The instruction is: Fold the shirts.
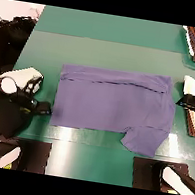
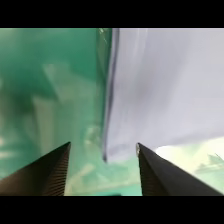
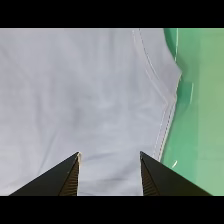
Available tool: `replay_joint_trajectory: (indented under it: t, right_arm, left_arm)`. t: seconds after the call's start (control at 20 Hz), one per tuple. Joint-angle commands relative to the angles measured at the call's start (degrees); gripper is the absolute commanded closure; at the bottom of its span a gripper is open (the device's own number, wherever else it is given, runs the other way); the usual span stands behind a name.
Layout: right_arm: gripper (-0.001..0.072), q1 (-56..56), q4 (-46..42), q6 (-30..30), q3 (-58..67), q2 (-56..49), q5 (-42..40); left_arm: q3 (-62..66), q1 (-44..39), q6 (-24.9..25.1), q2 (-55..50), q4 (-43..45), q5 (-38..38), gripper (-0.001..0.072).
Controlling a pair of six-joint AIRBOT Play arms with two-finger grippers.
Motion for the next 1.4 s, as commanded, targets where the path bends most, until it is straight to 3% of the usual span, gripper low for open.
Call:
replay_joint_trajectory:
  t: [0.0,0.6,0.65,0.7,0.9,1.15,1.35]
  right_arm:
    - [0.0278,-0.3,1.7,0.0,-1.6,2.8,0.1]
    - [0.0279,-0.3,4.2,0.0,-1.6,4.7,1.6]
    - [0.0279,-0.3,3.9,0.0,-1.6,4.7,2.7]
    - [0.0279,-0.3,3.2,0.0,-1.6,4.7,3.8]
    - [0.0279,-2.1,-1.1,0.2,-5.6,5.5,8.5]
    - [0.0278,-14.7,-0.7,0.4,-22.4,9.3,10.0]
    - [0.0282,-15.8,0.5,0.4,-30.9,6.3,7.3]
  left_arm:
    - [-7.3,0.0,-0.7,4.1,-4.2,1.2,0.0224]
    - [-10.8,0.0,2.8,4.1,-12.2,8.2,0.0249]
    - [-10.8,0.0,2.9,4.1,-12.3,9.7,0.0527]
    - [-10.6,0.0,3.5,4.1,-12.5,10.9,0.068]
    - [-7.3,0.0,4.4,4.1,-12.3,10.7,0.0685]
    - [-4.7,0.0,5.8,4.1,-12.4,10.3,0.0685]
    - [-4.7,0.0,5.8,4.1,-12.4,11.5,0.0685]
